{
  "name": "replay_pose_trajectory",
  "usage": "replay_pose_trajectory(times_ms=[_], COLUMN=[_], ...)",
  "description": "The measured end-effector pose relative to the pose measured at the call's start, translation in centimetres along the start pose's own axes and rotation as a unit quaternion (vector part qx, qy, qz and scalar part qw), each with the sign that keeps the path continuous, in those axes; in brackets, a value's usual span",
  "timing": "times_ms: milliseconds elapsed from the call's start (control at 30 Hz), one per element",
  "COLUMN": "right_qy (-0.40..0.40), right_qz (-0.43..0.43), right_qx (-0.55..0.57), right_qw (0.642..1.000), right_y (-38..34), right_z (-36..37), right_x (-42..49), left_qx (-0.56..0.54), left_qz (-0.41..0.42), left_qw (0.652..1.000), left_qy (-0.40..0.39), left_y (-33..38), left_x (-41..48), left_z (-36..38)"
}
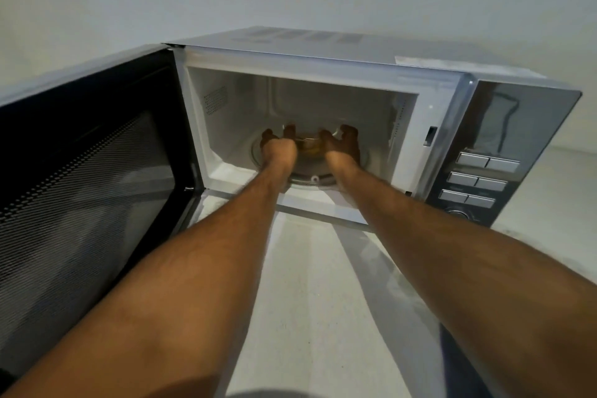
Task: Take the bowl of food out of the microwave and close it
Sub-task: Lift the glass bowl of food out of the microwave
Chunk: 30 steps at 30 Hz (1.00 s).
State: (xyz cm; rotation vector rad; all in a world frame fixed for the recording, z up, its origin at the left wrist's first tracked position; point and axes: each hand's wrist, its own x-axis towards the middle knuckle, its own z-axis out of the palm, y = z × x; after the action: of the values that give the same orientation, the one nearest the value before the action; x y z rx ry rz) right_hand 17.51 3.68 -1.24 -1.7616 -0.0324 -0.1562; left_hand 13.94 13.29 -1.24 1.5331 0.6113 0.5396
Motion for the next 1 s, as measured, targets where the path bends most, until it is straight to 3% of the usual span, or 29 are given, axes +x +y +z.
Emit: replay_pose_trajectory(times_ms=[233, 867, 1000], right_qy=[-0.035, -0.035, -0.030], right_qz=[0.066, -0.007, 0.022], right_qx=[0.039, 0.134, 0.167], right_qw=[0.996, 0.990, 0.985], right_y=[-0.2, -1.2, -1.7], right_z=[0.5, -2.3, -3.5], right_x=[1.3, -4.3, -6.9], left_qx=[0.033, -0.143, -0.143], left_qz=[-0.008, 0.011, -0.001], left_qw=[0.998, 0.988, 0.989], left_qy=[-0.059, -0.053, -0.043], left_y=[0.0, 1.2, -0.1], left_x=[1.3, -5.5, -7.6], left_z=[1.0, 0.5, -1.0])
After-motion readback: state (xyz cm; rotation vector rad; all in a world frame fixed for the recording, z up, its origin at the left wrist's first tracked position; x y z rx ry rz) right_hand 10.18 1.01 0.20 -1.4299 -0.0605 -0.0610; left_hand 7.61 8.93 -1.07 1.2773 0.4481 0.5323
